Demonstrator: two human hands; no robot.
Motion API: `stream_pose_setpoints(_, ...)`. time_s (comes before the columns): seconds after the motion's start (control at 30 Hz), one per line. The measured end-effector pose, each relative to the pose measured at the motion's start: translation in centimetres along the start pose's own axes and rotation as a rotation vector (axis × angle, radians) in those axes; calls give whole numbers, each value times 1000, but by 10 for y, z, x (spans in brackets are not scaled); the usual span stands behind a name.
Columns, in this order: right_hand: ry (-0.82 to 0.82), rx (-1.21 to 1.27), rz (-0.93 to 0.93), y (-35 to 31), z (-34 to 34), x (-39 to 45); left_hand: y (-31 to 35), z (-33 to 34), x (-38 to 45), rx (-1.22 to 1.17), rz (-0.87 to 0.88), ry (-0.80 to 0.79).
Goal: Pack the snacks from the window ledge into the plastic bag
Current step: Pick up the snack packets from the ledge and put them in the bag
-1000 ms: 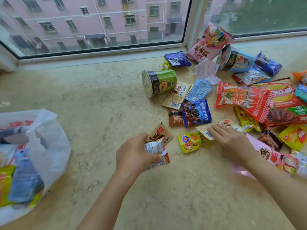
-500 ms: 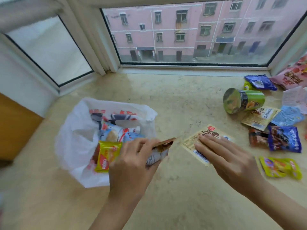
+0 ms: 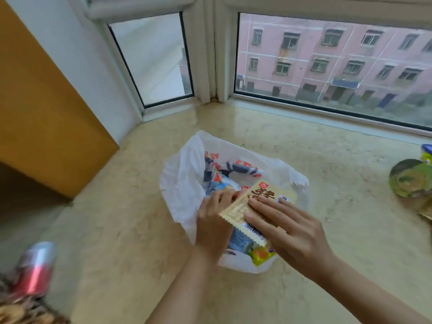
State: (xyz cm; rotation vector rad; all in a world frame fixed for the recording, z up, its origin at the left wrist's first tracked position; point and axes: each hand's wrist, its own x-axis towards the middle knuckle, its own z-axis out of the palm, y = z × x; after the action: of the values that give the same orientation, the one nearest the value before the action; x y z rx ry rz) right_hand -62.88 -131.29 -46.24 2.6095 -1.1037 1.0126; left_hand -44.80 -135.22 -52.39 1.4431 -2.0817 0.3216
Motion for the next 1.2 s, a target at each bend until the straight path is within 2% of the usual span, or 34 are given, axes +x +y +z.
stream_pose_setpoints(0.07, -27, -6, 35, 7, 16, 2, 4, 15, -2, -14, -32, -15)
stream_pose_setpoints(0.13, -29, -28, 111, 19, 32, 4, 3, 22, -15, 45, 55, -47)
stream_pose_setpoints(0.2, -64, -71, 206, 30, 47, 6, 0, 20, -34, 27, 151, -153)
stream_pose_setpoints(0.27, -222, -126, 292, 37, 64, 5, -7, 20, -54, 30, 165, -299)
stream_pose_setpoints(0.37, -561, -127, 325, 40, 85, -4, -15, 17, -71, 94, 163, -492)
stream_pose_setpoints(0.43, -651, -174, 332, 37, 89, -12, -18, 14, -72, 69, 192, -598)
stream_pose_setpoints(0.53, -687, -239, 336, 33, 81, -20, -14, 1, -62, -73, 167, -583)
stream_pose_setpoints(0.63, -679, -273, 339, 30, 70, -24, -12, -16, -49, -167, -23, -448)
stream_pose_setpoints(0.7, -696, -283, 363, 29, 63, -22, -15, -28, -38, -13, -134, -511)
stream_pose_setpoints(0.83, -751, -274, 371, 26, 61, -27, -37, -33, -30, 396, -203, -760)
stream_pose_setpoints(0.9, -740, -265, 348, 23, 65, -28, -46, -31, -23, 486, -184, -766)
stream_pose_setpoints(1.0, -714, -216, 287, 7, 76, -23, -53, -29, -13, 551, -63, -794)
stream_pose_setpoints(1.07, -713, -177, 242, -5, 87, -20, -60, -31, -5, 562, -9, -760)
stream_pose_setpoints(1.13, -718, -170, 231, -12, 95, -18, -69, -38, -1, 498, -22, -630)
stream_pose_setpoints(1.2, -737, -180, 256, -13, 98, -16, -79, -49, -4, 409, -45, -435)
